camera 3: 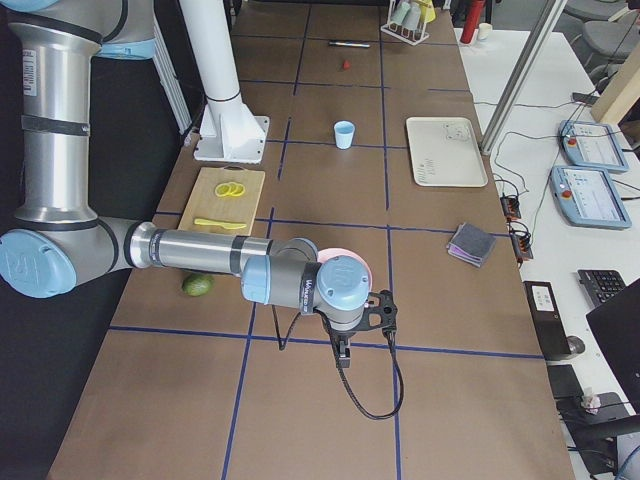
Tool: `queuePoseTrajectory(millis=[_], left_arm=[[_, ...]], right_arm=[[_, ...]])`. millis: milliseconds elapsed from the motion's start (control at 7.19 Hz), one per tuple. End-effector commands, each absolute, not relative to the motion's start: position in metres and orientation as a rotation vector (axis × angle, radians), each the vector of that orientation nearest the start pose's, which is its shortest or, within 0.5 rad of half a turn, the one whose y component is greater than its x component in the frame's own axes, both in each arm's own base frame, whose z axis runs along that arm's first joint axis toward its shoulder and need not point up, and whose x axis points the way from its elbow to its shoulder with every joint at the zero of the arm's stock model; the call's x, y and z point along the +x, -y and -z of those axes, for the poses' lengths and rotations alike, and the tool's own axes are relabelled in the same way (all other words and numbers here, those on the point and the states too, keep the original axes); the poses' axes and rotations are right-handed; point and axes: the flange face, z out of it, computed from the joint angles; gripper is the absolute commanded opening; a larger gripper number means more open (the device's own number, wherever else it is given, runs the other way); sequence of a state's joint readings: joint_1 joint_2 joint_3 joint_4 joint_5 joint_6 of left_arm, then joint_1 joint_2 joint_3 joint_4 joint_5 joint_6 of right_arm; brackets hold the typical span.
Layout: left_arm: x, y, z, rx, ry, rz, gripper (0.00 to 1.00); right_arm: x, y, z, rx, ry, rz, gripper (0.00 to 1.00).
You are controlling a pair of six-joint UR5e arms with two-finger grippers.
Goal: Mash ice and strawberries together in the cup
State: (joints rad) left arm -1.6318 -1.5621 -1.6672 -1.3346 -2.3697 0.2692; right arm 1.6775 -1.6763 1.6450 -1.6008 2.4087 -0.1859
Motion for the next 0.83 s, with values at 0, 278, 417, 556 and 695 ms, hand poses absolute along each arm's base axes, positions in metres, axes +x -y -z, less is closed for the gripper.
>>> queuePoseTrajectory(millis=[0, 278, 417, 556, 695], left_arm=[[-0.091, 0.47, -0.637, -0.007, -0.811, -0.141, 1.0], [-0.091, 0.469, -0.638, -0.006, -0.811, -0.143, 1.0], [-0.09, 0.469, -0.638, -0.007, -0.811, -0.144, 1.0], [-0.091, 0.47, -0.637, -0.006, -0.811, -0.141, 1.0], [-0.091, 0.469, -0.634, -0.001, -0.81, -0.142, 1.0]], right_arm=[[0.107, 0.436, -0.665, 0.075, 0.835, 0.049, 0.99], [0.106, 0.436, -0.664, 0.077, 0.837, 0.049, 0.99], [0.106, 0.433, -0.665, 0.08, 0.838, 0.05, 0.99], [0.107, 0.439, -0.659, 0.093, 0.828, 0.056, 0.99], [0.109, 0.454, -0.647, 0.114, 0.807, 0.065, 0.99]])
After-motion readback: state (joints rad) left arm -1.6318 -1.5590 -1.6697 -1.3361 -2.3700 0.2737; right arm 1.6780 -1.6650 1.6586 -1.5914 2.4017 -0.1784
